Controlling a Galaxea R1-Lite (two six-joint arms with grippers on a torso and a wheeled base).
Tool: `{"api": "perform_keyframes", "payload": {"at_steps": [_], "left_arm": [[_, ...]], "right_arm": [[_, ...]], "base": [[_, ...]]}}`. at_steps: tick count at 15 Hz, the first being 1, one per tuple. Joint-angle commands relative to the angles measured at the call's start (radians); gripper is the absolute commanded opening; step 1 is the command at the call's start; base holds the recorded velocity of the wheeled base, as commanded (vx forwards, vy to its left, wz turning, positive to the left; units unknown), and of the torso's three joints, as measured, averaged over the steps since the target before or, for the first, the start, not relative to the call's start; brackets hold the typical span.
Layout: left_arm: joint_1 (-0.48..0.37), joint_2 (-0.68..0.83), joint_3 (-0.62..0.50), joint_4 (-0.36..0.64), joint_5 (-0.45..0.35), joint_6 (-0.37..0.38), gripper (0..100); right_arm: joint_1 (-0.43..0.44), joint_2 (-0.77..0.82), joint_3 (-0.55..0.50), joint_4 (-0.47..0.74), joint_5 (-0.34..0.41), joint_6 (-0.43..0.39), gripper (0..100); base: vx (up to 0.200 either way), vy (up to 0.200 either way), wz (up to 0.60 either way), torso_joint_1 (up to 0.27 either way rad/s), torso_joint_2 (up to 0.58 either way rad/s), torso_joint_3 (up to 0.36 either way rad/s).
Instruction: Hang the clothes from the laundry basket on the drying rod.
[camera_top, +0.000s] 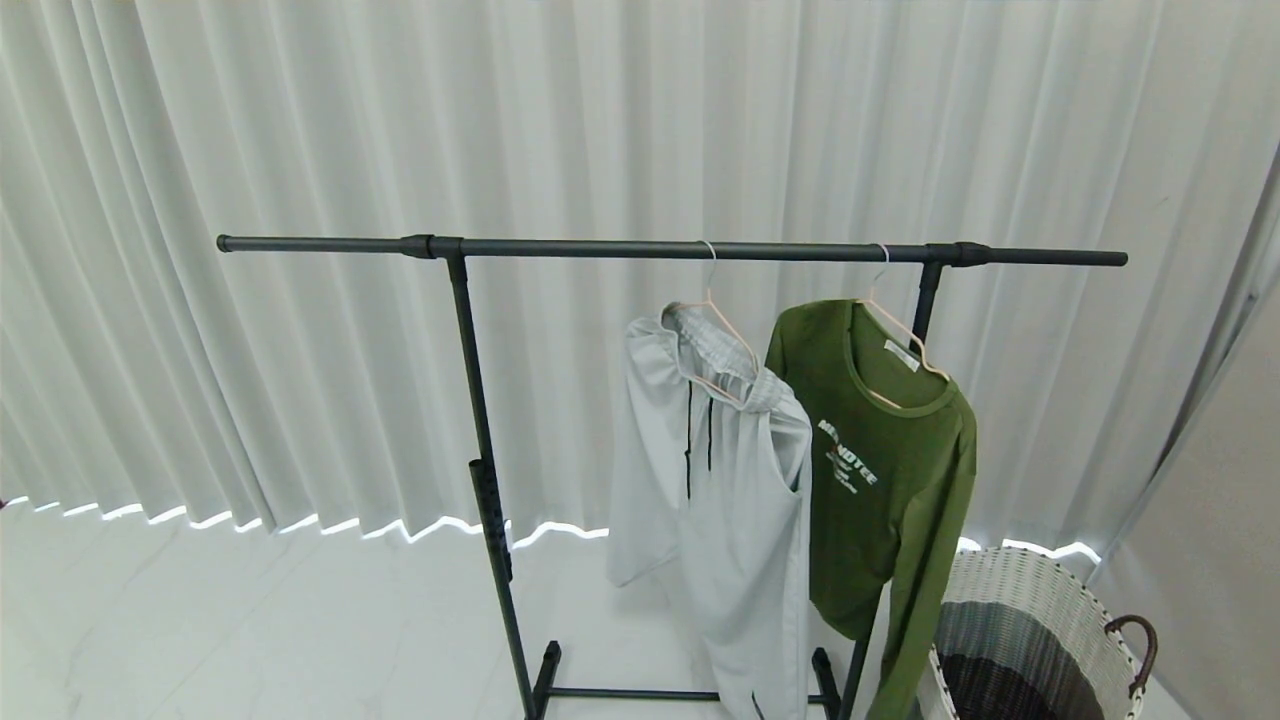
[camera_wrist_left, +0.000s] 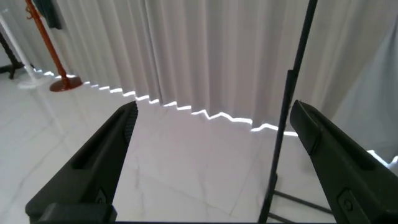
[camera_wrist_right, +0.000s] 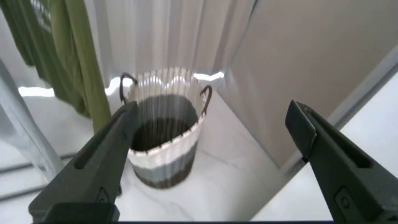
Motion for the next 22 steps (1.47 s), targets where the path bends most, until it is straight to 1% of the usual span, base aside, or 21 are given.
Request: {"api": "perform_keyframes", "payload": {"at_steps": [1,2,3,4,5,7,10,11,13,14,22], "left_arm": [[-0.029,-0.035,0.002,-0.001,-0.054,0.005,100],[-0.048,-0.070,0.002,0.002,-0.193,-0.030,100],[-0.046,-0.070,0.002,0.005,-0.304,-0.102,100],[-0.046,-0.070,0.002,0.025,-0.328,-0.147,100],[-0.048,-0.070,0.002,0.037,-0.328,-0.159,100],[-0.048,-0.070,0.002,0.039,-0.328,-0.160,100],[-0.048,-0.070,0.002,0.039,-0.328,-0.160,100],[-0.048,-0.070,0.002,0.039,-0.328,-0.160,100],[-0.048,-0.070,0.002,0.039,-0.328,-0.160,100],[-0.048,-0.070,0.002,0.039,-0.328,-0.160,100],[-0.048,-0.070,0.002,0.039,-0.328,-0.160,100]], "right_arm": [[0.001,-0.016,0.005,-0.003,-0.005,0.027,100],[0.001,-0.016,0.008,-0.006,-0.006,0.047,100],[0.001,-0.016,0.011,-0.009,-0.003,0.057,100],[0.001,-0.014,0.011,-0.011,-0.002,0.061,100],[0.001,-0.016,0.011,-0.011,-0.002,0.070,100],[0.001,-0.014,0.011,-0.011,0.000,0.096,100],[0.001,-0.016,0.011,-0.011,-0.003,0.072,100],[0.001,-0.014,0.013,-0.014,-0.003,0.087,100],[0.001,-0.014,0.013,-0.020,0.001,0.159,100],[0.001,-0.014,0.013,-0.020,-0.003,0.165,100],[0.001,-0.014,0.016,-0.020,0.001,0.167,100]], "base": [[0.000,0.000,0.00,0.000,0.00,0.000],[0.000,0.000,0.00,0.000,0.00,0.000],[0.000,0.000,0.00,0.000,0.00,0.000],[0.000,0.000,0.00,0.000,0.00,0.000],[0.000,0.000,0.00,0.000,0.00,0.000],[0.000,0.000,0.00,0.000,0.00,0.000],[0.000,0.000,0.00,0.000,0.00,0.000],[0.000,0.000,0.00,0.000,0.00,0.000],[0.000,0.000,0.00,0.000,0.00,0.000],[0.000,0.000,0.00,0.000,0.00,0.000],[0.000,0.000,0.00,0.000,0.00,0.000]]}}
